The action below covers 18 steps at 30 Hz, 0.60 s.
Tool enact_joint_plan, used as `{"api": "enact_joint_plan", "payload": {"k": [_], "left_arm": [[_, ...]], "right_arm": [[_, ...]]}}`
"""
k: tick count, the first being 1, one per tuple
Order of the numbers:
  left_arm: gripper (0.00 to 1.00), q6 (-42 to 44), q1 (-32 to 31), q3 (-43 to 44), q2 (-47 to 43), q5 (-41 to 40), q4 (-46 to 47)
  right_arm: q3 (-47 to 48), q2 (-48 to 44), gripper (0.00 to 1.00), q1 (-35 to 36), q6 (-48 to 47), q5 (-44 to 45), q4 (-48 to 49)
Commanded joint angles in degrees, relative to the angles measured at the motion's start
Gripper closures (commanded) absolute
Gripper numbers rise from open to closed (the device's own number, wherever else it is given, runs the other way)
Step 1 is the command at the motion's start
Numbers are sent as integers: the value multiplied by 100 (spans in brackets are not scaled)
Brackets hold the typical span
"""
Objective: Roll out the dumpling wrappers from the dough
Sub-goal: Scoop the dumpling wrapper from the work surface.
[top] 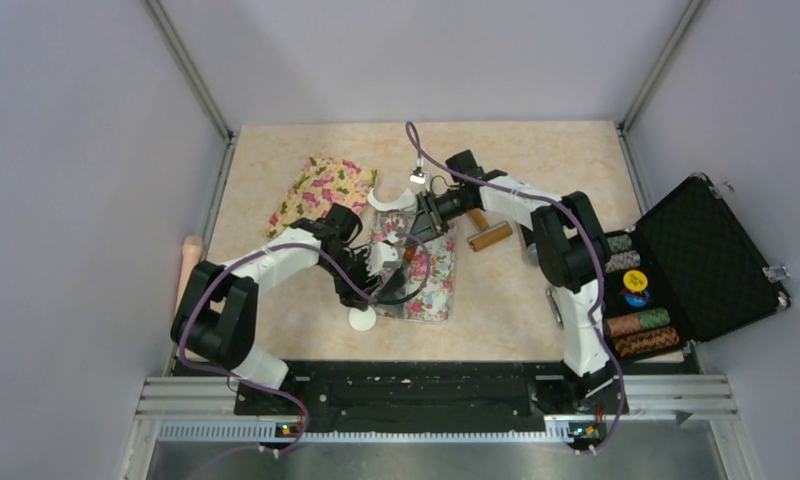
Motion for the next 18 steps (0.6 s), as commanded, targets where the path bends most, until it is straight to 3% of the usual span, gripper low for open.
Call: {"api": "enact_joint_plan", "payload": {"k": [1,18], "left_arm": [[48,71,-11,-72,-103,13,100],[48,35,-16,-95,-2,108,153]], "right_arm": [[273,50,100,107,-91,-167,4],[286,134,100,259,112,-329,223]]}}
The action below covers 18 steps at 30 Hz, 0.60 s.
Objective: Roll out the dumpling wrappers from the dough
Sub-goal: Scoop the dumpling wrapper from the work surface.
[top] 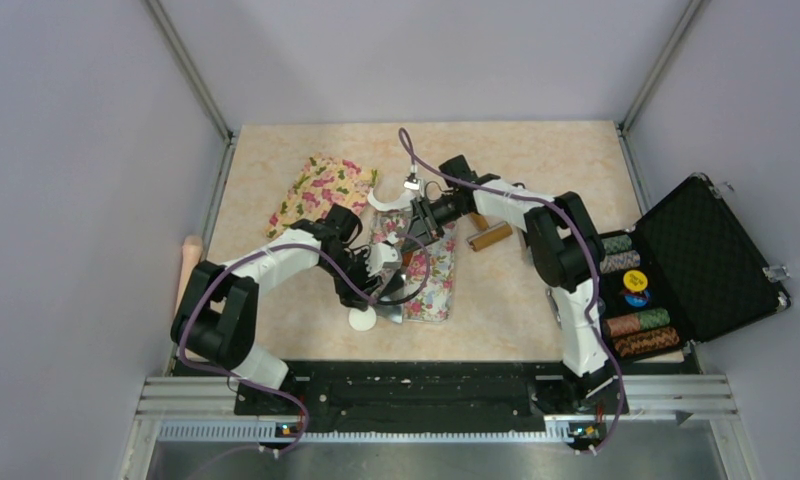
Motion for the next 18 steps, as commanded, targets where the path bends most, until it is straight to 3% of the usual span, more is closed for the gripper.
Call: {"api": "enact_joint_plan", "payload": {"k": [1,18], "left_arm": [[48,29,-20,-18,-5,144,66],[48,-113,-59,-19,116,217,185]], "right_arm": [[271,-19,100,99,114,-264,274],[106,-53,100,176,422,-448,663]]}}
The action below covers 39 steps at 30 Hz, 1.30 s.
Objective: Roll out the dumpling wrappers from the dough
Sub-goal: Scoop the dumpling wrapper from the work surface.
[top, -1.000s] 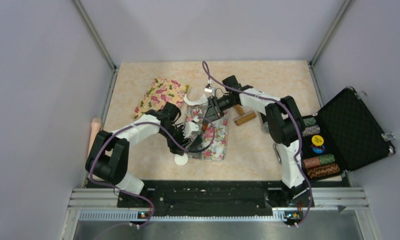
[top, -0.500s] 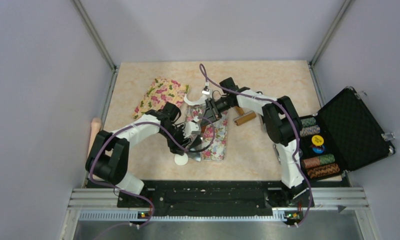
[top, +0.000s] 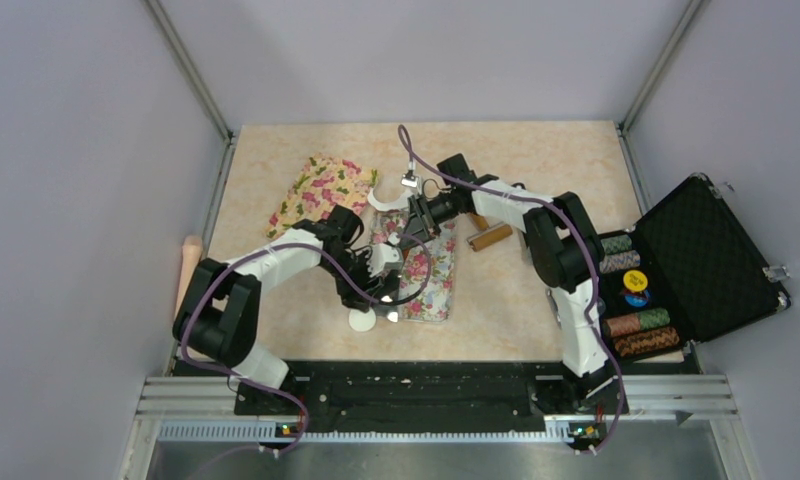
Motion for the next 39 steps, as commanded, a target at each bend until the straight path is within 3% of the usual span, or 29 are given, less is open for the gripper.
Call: {"api": "enact_joint_plan", "payload": {"k": [1,13,28,34,39], "left_arm": [[48,-74,-24,-11,64,136,164],[48,-166,-22,171,126,31,266],[48,-227,-49,986,498,199,131],[48,-316,-161,915,942,198,338],[47,-463,-159,821,795,141,618]], "right_arm": [[105,-67,100,135,59,-319,206],[196,-231,100,100,144,-458,209],[21,-411,100,-425,318,-375,517],[-188,-201,100,-477,48,-193,516],[-261,-36,100,-630,-13,-142,520]]}}
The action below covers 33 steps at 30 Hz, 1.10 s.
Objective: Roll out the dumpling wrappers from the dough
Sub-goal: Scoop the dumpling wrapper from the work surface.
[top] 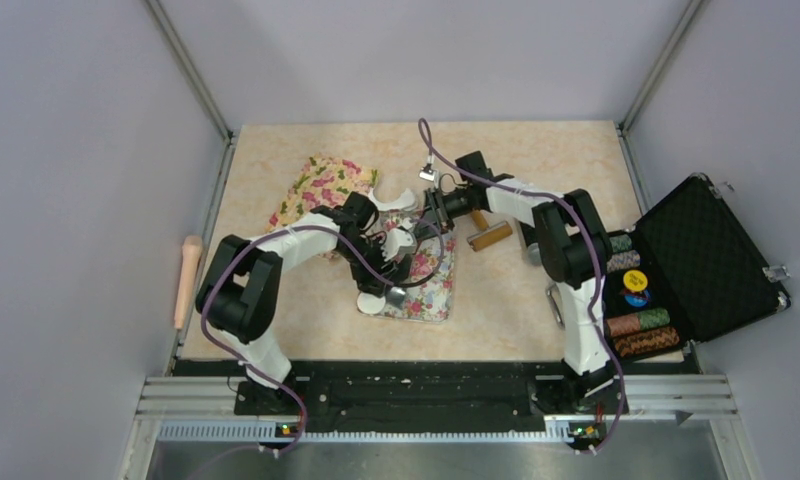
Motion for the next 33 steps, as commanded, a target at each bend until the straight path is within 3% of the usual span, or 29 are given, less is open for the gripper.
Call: {"api": "enact_joint_plan", "payload": {"k": [1,12,22,28,33], "left_arm": [[47,-179,-13,-48,-247,79,432],[41,-854,269,-120,-1009,129,1004],[44,-1359,968,-773,-981,-1425,1595],[46,-1632,973,-1069,-886,-1763,1896],[48,-1749,969,-1151,-843,-1745,1963]], "right_arm": [[-7,0,100,-140,-104,-200,113],[-245,257,100,-144,10,-435,529],[-27,523,100,-101,-89,-918,829],[102,727,100,41,250,-859,1202],[3,839,100,132,1060,-843,2211]]}}
